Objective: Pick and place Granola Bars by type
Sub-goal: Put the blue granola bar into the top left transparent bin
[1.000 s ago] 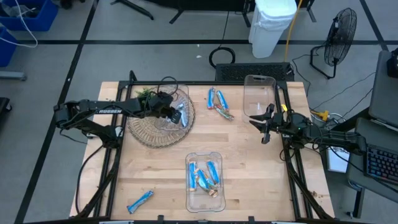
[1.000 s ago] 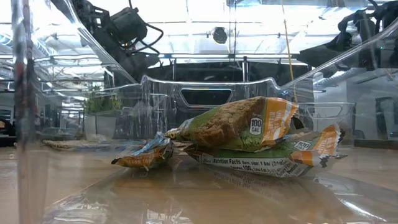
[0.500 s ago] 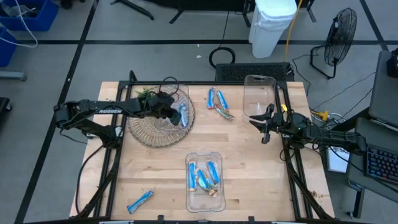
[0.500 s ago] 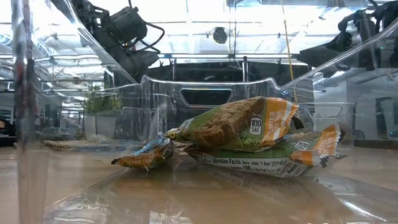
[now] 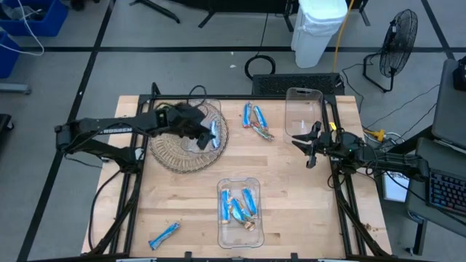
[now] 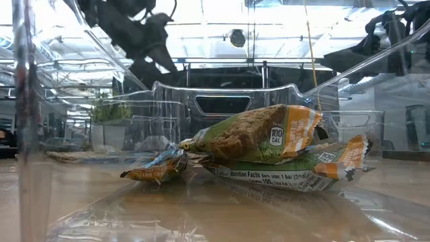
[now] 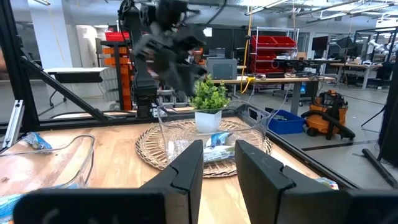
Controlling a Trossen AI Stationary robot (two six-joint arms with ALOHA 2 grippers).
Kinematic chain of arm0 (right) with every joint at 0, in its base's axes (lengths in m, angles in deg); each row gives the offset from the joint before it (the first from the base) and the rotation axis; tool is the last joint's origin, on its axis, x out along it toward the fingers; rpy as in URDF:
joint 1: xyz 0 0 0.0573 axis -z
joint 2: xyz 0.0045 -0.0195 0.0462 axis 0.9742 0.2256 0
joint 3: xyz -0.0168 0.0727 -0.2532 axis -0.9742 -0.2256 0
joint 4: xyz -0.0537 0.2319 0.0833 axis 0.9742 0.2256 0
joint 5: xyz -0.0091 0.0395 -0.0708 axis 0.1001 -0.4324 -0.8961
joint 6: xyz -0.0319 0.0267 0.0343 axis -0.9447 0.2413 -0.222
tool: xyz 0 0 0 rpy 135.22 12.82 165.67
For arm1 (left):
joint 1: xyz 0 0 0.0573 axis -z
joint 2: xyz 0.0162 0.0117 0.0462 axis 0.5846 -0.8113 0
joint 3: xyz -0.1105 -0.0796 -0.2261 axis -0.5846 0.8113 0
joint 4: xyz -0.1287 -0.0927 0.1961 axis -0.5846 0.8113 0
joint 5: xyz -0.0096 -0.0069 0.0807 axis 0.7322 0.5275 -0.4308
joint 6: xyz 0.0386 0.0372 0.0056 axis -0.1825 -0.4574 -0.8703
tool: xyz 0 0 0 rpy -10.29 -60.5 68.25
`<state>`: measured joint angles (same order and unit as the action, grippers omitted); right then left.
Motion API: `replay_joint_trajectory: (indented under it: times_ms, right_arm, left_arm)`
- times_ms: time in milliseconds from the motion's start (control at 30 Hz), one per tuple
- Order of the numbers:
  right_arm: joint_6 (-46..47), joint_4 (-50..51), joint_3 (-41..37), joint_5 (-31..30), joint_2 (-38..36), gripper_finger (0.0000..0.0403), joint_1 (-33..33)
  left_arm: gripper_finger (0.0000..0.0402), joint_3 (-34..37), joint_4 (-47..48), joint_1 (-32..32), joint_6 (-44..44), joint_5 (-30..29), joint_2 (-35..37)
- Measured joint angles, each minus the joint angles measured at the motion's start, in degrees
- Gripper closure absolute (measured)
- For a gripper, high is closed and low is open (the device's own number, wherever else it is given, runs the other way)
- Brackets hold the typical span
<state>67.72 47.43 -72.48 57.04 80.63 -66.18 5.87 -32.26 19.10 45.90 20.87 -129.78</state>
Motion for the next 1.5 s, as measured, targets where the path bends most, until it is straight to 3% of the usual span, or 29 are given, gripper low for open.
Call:
replay_joint_trajectory:
  times_ms: [167, 433, 700, 800, 1000, 1233, 1333, 1500]
  right_arm:
    - [0.0, 0.1, 0.0, 0.0, 0.1, 0.0318, 0.0]
    - [0.0, 0.1, 0.0, 0.0, 0.1, 0.0318, 0.0]
    - [0.0, 0.2, 0.0, 0.0, 0.1, 0.0318, 0.0]
    - [0.0, 0.2, 0.0, 0.0, 0.1, 0.0318, 0.0]
    - [0.0, 0.2, 0.0, 0.0, 0.2, 0.0318, 0.0]
    - [0.0, 0.2, 0.0, 0.0, 0.2, 0.0318, 0.0]
    - [0.0, 0.2, 0.0, 0.0, 0.2, 0.0318, 0.0]
    - [0.0, 0.2, 0.0, 0.0, 0.2, 0.0318, 0.0]
  left_arm:
    - [0.021, -1.5, 3.0, 7.3, 2.6, 0.9, 4.2]
    - [0.0211, -3.3, 6.9, 29.0, 6.2, -9.2, 7.3]
    - [0.0211, -3.5, 10.1, 49.7, 25.7, -16.1, 2.9]
    - [0.0211, -3.5, 13.3, 54.8, 34.7, -15.7, -0.4]
    - [0.0211, -3.5, 13.4, 61.4, 47.0, -6.8, -8.2]
    - [0.023, -3.4, 17.8, 64.1, 58.8, 3.6, -15.1]
    - [0.0253, -3.4, 17.9, 64.7, 62.4, 5.0, -16.2]
    - [0.028, -3.4, 15.1, 65.6, 67.1, 2.1, -16.5]
